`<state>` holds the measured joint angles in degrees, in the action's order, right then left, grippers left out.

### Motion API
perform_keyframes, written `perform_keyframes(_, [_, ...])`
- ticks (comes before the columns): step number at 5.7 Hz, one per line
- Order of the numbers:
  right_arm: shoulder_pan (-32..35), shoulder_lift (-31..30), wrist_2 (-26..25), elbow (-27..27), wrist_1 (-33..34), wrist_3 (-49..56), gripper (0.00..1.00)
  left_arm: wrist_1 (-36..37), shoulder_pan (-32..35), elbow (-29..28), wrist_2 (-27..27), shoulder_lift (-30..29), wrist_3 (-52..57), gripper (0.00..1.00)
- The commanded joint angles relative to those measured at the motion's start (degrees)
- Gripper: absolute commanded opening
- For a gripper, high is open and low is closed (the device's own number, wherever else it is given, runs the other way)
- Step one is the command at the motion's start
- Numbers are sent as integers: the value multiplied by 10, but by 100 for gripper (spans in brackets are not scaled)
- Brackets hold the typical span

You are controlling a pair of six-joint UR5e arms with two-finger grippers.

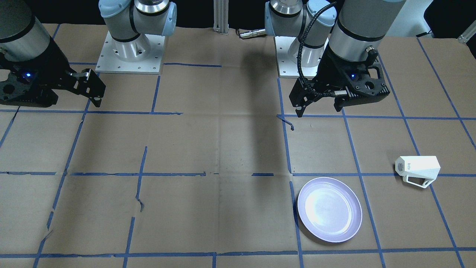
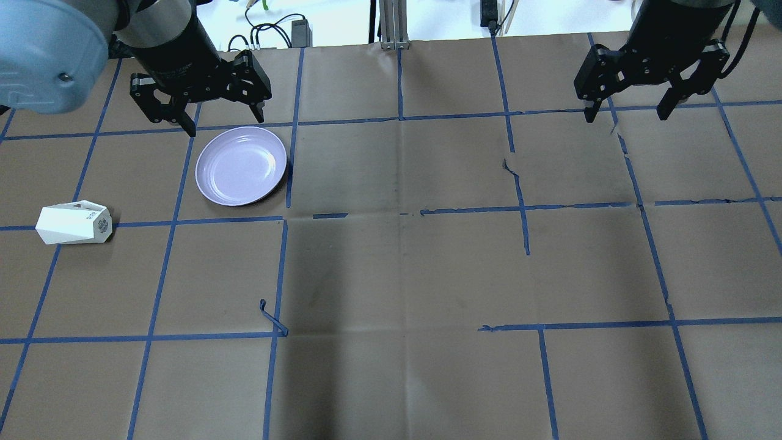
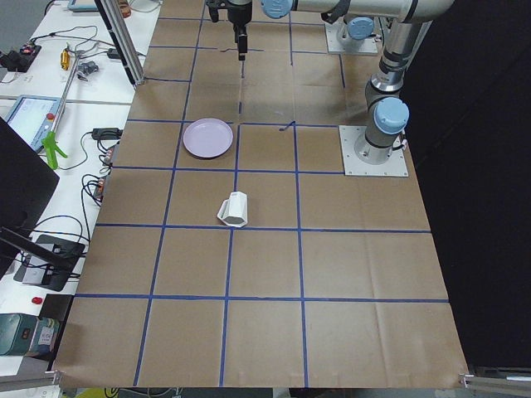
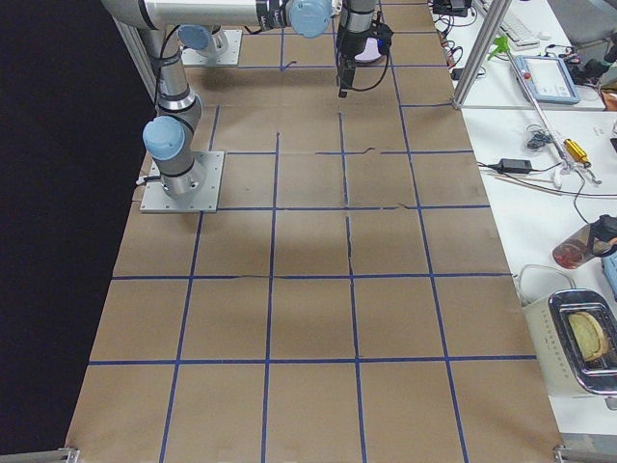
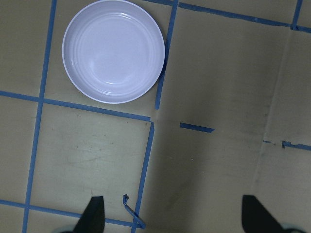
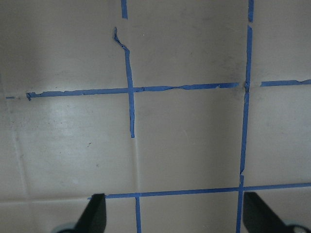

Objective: Flip cup and place on plate

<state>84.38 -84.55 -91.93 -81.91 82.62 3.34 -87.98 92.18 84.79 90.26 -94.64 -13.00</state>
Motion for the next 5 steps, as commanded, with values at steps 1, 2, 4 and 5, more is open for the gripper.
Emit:
perform_keyframes(1, [0,0,0,0,0,0,100,1,0,4,1,2,0,99])
perform_keyframes(2, [0,0,0,0,0,0,100,2,0,8,0,9,1,99])
perform_keyframes(4, [0,0,0,0,0,0,100,3,-4,12,1,12,8,99])
perform_keyframes(5, [0,0,0,0,0,0,100,9,-25,-1,2,5,83,99])
